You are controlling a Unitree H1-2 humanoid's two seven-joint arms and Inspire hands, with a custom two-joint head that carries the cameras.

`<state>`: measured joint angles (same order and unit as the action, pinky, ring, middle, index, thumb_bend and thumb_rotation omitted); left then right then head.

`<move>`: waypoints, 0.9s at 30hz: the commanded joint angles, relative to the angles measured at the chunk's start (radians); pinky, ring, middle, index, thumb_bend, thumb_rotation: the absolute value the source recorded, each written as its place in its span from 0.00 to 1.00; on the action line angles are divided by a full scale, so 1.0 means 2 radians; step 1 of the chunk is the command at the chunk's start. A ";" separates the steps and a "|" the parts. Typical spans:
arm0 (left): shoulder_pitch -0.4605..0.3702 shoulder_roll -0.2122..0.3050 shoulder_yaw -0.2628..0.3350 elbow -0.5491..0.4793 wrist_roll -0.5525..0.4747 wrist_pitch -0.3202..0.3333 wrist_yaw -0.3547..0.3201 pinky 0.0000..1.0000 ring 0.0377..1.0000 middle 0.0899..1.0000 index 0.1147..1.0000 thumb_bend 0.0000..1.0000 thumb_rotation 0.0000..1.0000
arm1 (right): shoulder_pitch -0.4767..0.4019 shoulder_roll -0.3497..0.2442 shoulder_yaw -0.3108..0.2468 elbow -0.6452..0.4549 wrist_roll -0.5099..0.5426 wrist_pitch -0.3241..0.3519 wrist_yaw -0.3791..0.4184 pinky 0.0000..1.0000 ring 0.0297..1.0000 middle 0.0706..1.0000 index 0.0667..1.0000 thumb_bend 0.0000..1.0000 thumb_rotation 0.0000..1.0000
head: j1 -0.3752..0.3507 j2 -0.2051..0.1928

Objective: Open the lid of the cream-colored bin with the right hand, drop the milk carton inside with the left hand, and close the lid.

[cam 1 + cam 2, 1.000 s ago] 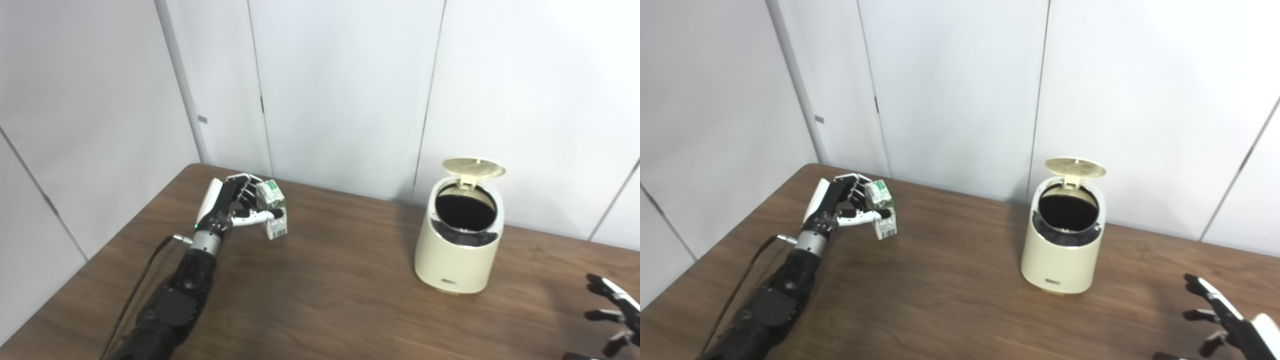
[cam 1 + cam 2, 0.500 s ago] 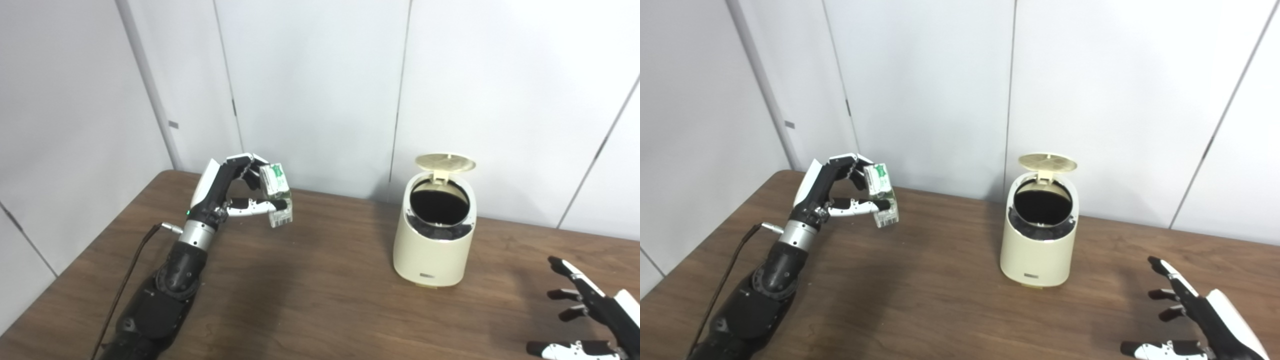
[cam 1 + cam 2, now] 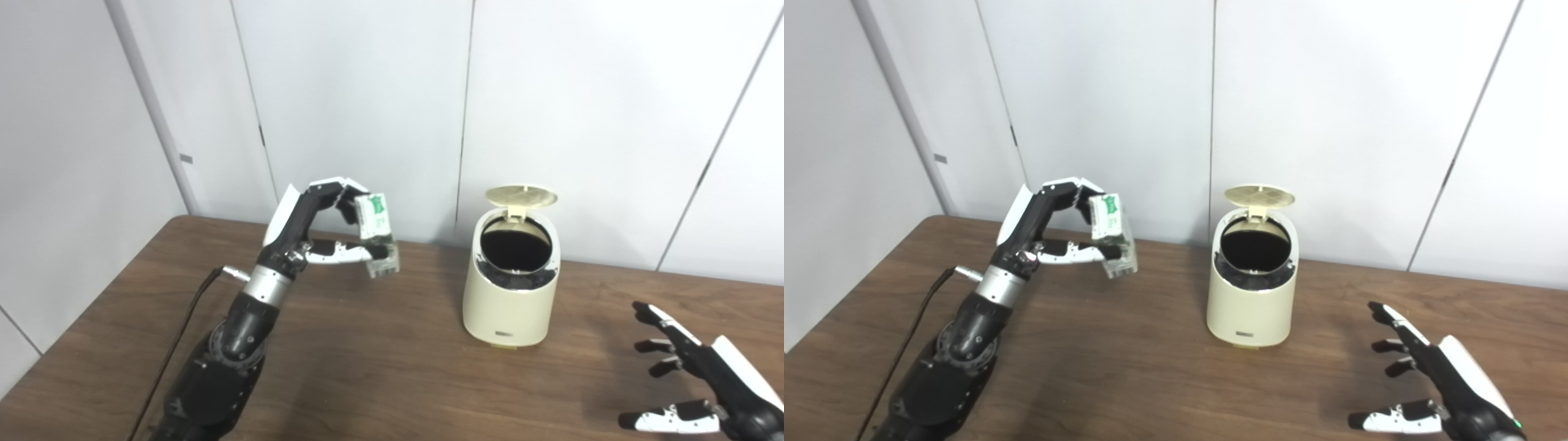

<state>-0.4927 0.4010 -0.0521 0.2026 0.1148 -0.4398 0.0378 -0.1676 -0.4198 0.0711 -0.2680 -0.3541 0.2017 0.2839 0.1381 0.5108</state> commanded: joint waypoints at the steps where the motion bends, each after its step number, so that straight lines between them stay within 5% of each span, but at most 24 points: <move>1: -0.035 0.001 0.007 -0.021 -0.007 -0.015 0.003 0.41 0.42 0.45 0.45 0.50 0.00 | -0.020 -0.002 -0.001 -0.016 -0.009 -0.001 -0.007 0.61 0.77 0.91 0.92 0.75 0.10 | 0.000 0.000; 16: -0.085 -0.045 0.003 -0.012 -0.045 -0.015 -0.059 0.41 0.42 0.45 0.45 0.50 0.00 | -0.020 0.014 0.007 -0.002 -0.015 -0.001 -0.012 0.63 0.79 0.91 0.92 0.78 0.15 | -0.036 -0.005; 27: -0.107 -0.069 0.001 -0.005 -0.044 -0.015 -0.073 0.42 0.42 0.45 0.45 0.50 0.00 | -0.023 0.021 0.011 0.011 -0.022 -0.008 -0.021 0.62 0.76 0.88 0.90 0.80 0.11 | -0.053 -0.011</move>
<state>-0.6343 0.2671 -0.0579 0.2064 0.0466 -0.4398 -0.1197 -0.1801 -0.3732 0.0993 -0.2331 -0.3944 0.2206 0.2683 0.0338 0.4893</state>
